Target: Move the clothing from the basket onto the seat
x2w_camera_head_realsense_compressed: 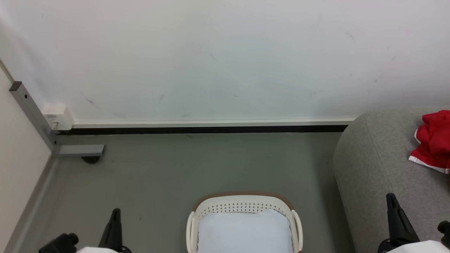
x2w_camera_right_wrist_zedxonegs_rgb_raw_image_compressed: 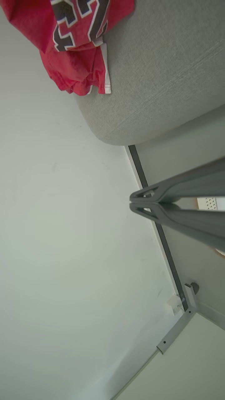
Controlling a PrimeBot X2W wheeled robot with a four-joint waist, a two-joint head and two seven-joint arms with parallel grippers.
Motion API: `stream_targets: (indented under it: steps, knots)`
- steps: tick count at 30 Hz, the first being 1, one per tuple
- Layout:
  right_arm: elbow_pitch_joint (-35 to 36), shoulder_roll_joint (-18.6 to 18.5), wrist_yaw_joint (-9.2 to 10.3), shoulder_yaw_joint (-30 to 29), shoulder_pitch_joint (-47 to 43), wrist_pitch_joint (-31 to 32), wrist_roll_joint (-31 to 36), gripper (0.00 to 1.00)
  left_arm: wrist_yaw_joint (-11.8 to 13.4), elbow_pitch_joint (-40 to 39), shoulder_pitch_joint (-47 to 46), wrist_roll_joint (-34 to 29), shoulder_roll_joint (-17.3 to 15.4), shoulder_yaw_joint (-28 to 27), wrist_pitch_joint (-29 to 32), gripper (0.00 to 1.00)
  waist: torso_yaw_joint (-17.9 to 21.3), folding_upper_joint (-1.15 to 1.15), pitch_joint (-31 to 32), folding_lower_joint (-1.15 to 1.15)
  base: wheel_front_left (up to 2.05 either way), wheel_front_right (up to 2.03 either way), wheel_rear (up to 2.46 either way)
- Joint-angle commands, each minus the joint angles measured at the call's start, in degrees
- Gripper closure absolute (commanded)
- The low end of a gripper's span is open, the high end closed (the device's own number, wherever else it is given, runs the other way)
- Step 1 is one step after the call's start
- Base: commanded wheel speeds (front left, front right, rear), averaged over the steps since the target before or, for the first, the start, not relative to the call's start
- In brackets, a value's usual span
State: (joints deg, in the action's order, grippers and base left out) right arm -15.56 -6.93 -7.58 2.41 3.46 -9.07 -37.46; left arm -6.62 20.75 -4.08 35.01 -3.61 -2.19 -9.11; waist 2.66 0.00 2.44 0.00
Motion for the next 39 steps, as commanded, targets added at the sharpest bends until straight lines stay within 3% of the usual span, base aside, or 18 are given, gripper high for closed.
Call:
stream_targets:
  steps: [1,39]
  knots:
    - [1.0,-0.1,0.03,-0.6,1.6,0.4,-2.0,1.0,-0.3,-1.2,-1.2,2.3,-0.1,-0.5,0.4,1.0,0.0,0.0,0.0,0.0,0.0,0.0,0.0]
    - [1.4,2.0,0.07,-4.7,2.4,7.9,-27.7,1.0,-0.6,-4.0,-1.9,29.2,0.2,-2.4,7.8,1.0,-1.0,0.0,-1.0,0.0,0.0,0.0,0.0]
